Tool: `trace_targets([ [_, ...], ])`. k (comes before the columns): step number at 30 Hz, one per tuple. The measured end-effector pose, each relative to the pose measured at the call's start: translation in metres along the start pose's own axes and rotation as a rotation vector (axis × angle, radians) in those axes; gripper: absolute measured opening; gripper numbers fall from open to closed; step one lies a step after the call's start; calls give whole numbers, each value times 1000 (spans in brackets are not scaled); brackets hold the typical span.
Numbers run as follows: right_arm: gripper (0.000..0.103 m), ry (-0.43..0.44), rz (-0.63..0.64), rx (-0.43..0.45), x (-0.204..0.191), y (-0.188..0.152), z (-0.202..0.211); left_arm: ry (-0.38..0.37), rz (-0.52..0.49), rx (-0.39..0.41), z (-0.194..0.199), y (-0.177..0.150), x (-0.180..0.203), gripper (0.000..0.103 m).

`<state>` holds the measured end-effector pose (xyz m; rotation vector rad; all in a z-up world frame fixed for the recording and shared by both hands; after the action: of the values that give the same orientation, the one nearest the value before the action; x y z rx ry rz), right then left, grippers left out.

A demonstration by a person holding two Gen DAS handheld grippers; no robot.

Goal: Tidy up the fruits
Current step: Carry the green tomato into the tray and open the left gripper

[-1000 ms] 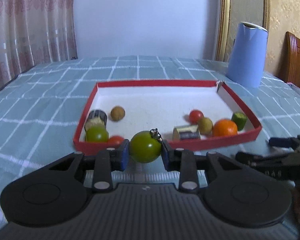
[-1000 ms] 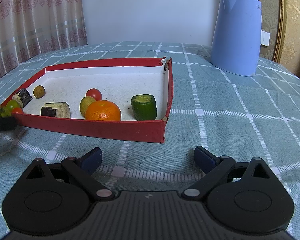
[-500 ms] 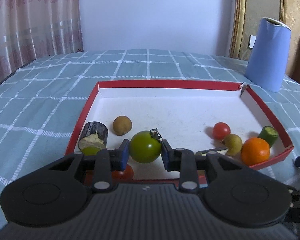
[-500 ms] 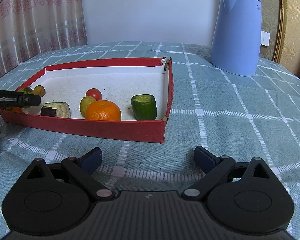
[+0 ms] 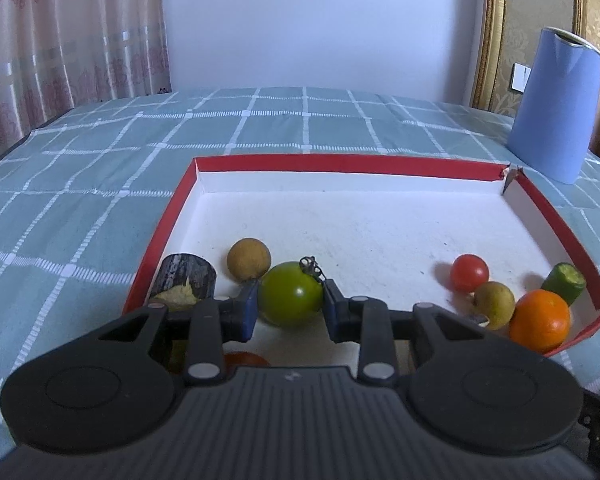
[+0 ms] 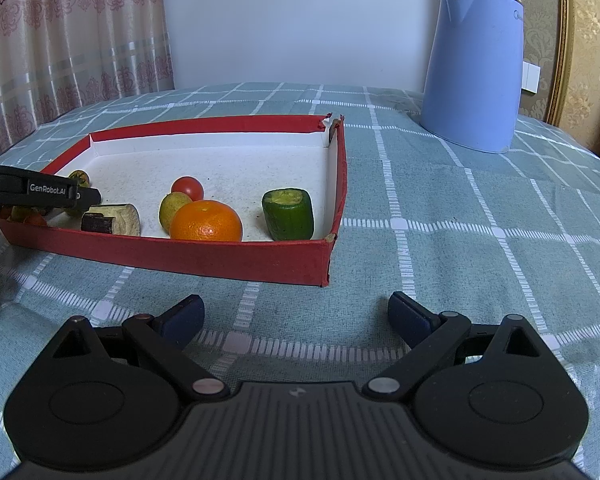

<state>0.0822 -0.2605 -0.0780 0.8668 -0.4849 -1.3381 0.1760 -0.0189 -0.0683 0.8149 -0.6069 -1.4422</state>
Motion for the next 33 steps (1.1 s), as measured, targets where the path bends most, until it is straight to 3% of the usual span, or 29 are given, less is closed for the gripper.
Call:
trace_targets([
  [10,99,0,0,0,-1,0,0,-1,2,19,0,-2,-1,32],
  [16,99,0,0,0,-1,0,0,29,-3,37,0,-3,-1,41],
  [23,99,0,1,0,0,0,0,30,-1,39,-1,-3,-3,42],
  [24,99,0,1,0,0,0,0,25,-4,41,-1,-3,-3,49],
  [25,99,0,1,0,-1,0,0,4,-13,40,-1,-3,0,72],
  [27,99,0,1,0,0,0,0,-26,-56,40,2,-6,9,83],
  [33,99,-1,1,0,0,0,0,-21,-63,44,3,-8,10,85],
])
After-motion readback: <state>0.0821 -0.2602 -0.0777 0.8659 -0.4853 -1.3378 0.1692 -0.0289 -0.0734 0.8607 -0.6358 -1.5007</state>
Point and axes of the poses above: each gripper's, at about its wrist camera, not at the fingertips, and z roughly against the way its jaws point, x to its right, y to its top, the point moved 7 cm from there along -z, roughly the way its jaws point, and after that the axes turned 12 degrees about y, right-handed, at the moved point
